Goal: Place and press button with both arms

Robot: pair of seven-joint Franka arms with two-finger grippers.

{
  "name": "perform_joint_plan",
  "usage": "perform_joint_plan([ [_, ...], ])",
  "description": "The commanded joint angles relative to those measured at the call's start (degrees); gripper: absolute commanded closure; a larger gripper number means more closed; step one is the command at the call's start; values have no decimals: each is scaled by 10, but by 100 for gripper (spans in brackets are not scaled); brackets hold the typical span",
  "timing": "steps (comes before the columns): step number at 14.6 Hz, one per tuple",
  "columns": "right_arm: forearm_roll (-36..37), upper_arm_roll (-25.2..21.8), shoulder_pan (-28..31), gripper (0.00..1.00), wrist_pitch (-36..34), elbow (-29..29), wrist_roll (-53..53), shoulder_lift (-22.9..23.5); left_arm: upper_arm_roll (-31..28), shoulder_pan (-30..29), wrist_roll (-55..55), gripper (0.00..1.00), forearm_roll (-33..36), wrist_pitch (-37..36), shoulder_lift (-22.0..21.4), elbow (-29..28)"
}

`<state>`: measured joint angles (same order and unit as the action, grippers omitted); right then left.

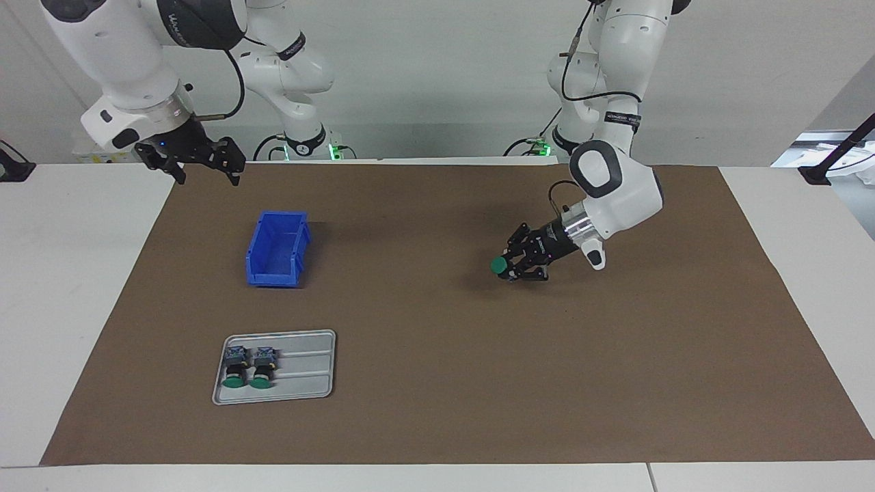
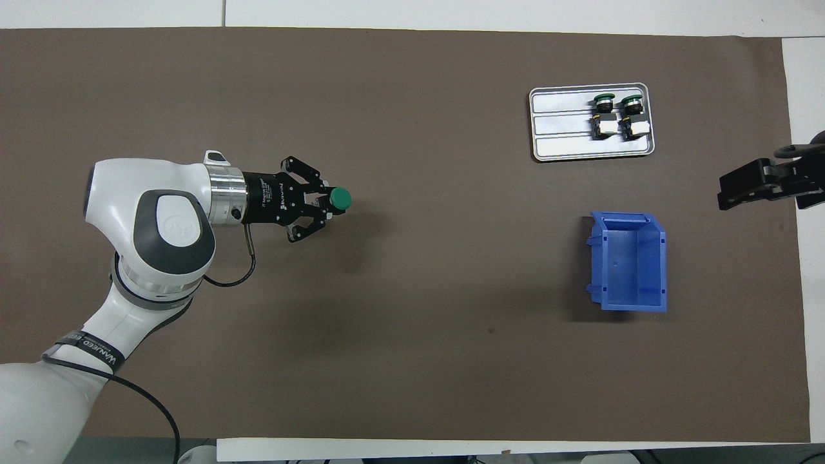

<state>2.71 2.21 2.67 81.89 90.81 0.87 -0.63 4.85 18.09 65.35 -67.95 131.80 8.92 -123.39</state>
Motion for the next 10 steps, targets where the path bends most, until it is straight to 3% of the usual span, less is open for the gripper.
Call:
perform_joint_plan([
  [1, -1, 3, 5, 1, 6, 16, -11, -13, 3, -22, -54, 79, -60, -27, -3, -22],
  [5, -1, 3, 5, 1, 6, 16, -11, -13, 3, -45, -127, 81, -125, -90, 7, -34],
  [7, -1, 3, 5, 1, 6, 16, -11, -13, 3, -49, -207, 81, -188, -97, 7, -68],
  [10, -1, 2, 5, 1, 6, 16, -11, -13, 3, -46, -261, 81, -269, -106, 24, -71],
])
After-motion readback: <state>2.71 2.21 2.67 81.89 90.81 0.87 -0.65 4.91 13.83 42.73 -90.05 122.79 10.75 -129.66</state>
